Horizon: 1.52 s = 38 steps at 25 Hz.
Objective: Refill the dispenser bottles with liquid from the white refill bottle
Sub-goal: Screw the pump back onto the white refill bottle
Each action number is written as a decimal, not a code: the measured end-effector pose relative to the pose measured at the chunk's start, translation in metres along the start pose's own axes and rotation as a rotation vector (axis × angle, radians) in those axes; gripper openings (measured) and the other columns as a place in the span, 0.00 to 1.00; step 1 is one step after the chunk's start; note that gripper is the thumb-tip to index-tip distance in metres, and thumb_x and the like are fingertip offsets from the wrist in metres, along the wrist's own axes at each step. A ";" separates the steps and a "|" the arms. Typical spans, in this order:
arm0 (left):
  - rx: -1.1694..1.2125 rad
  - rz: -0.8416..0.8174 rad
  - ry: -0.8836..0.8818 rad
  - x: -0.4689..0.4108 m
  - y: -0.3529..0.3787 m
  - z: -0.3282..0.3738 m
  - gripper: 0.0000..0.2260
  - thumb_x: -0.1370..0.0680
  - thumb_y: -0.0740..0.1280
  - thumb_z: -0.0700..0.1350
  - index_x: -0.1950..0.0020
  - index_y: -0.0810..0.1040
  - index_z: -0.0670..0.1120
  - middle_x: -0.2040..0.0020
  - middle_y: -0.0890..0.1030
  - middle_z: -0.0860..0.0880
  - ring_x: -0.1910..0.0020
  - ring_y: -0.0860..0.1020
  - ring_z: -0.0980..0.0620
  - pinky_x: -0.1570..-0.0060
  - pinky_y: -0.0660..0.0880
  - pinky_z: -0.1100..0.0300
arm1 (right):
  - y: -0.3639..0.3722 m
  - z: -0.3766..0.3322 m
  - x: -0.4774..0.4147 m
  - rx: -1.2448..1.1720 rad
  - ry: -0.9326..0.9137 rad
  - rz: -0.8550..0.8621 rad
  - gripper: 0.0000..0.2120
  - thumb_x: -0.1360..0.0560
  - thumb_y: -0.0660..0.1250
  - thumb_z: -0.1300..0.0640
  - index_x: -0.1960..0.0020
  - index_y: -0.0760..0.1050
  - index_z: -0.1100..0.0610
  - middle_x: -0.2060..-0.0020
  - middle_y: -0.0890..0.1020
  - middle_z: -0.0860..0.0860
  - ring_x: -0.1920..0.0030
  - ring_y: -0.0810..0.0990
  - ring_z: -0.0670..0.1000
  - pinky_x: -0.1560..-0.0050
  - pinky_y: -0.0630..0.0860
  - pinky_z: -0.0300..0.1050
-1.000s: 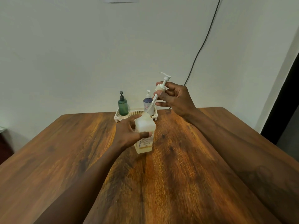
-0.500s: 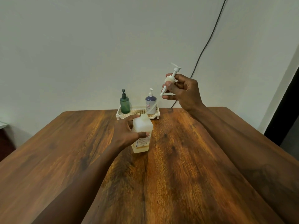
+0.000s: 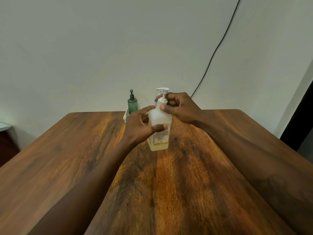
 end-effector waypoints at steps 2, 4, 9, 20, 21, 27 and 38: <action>0.005 0.019 0.023 -0.003 -0.002 0.003 0.41 0.35 0.83 0.56 0.25 0.73 0.51 0.42 0.85 0.51 0.50 0.84 0.61 0.58 0.79 0.71 | 0.003 -0.002 0.000 0.054 0.017 0.028 0.19 0.24 0.74 0.60 0.34 0.79 0.59 0.42 0.86 0.52 0.46 0.85 0.43 0.45 0.83 0.44; -0.022 0.038 0.055 -0.003 0.000 0.005 0.45 0.37 0.82 0.61 0.23 0.71 0.52 0.40 0.85 0.49 0.48 0.85 0.58 0.54 0.82 0.65 | -0.002 -0.006 -0.002 0.199 0.028 0.135 0.21 0.29 0.80 0.52 0.39 0.82 0.58 0.47 0.87 0.51 0.54 0.84 0.39 0.54 0.82 0.35; -0.044 0.036 0.119 0.004 0.004 0.020 0.28 0.32 0.82 0.55 0.36 0.74 0.64 0.51 0.81 0.63 0.57 0.80 0.74 0.58 0.78 0.72 | -0.006 -0.012 -0.004 0.426 0.118 0.246 0.37 0.42 0.76 0.27 0.61 0.80 0.64 0.65 0.84 0.54 0.67 0.78 0.47 0.65 0.75 0.45; 0.066 0.007 0.091 0.001 0.005 0.022 0.26 0.31 0.82 0.51 0.38 0.76 0.63 0.47 0.86 0.55 0.50 0.85 0.61 0.51 0.84 0.58 | -0.019 -0.008 0.001 -0.162 0.033 -0.034 0.17 0.23 0.73 0.61 0.35 0.79 0.62 0.42 0.85 0.53 0.42 0.85 0.48 0.41 0.82 0.45; 0.060 0.008 0.093 0.000 0.005 0.023 0.26 0.31 0.82 0.52 0.37 0.76 0.62 0.46 0.86 0.55 0.50 0.85 0.60 0.51 0.84 0.58 | -0.020 -0.009 0.002 -0.126 0.020 0.024 0.18 0.26 0.77 0.60 0.39 0.81 0.62 0.46 0.87 0.52 0.46 0.86 0.47 0.45 0.83 0.43; -0.042 0.072 0.111 0.002 0.011 0.036 0.33 0.31 0.81 0.55 0.29 0.74 0.54 0.50 0.79 0.61 0.58 0.79 0.70 0.64 0.75 0.76 | -0.019 -0.018 -0.002 0.264 -0.027 0.393 0.23 0.41 0.84 0.39 0.58 0.82 0.54 0.64 0.84 0.44 0.65 0.82 0.43 0.62 0.81 0.36; -0.027 0.095 0.117 -0.012 0.005 0.039 0.32 0.33 0.83 0.54 0.31 0.79 0.51 0.48 0.82 0.59 0.61 0.78 0.76 0.64 0.74 0.76 | -0.024 -0.013 -0.004 -0.191 0.056 -0.033 0.20 0.19 0.68 0.61 0.28 0.74 0.60 0.36 0.82 0.54 0.37 0.82 0.51 0.36 0.80 0.52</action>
Point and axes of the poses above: each hand's wrist, its own x-axis away from the middle knuckle, its own y-axis out of the palm, z = x × y, the point moved 3 cm from there along -x, towards the middle knuckle
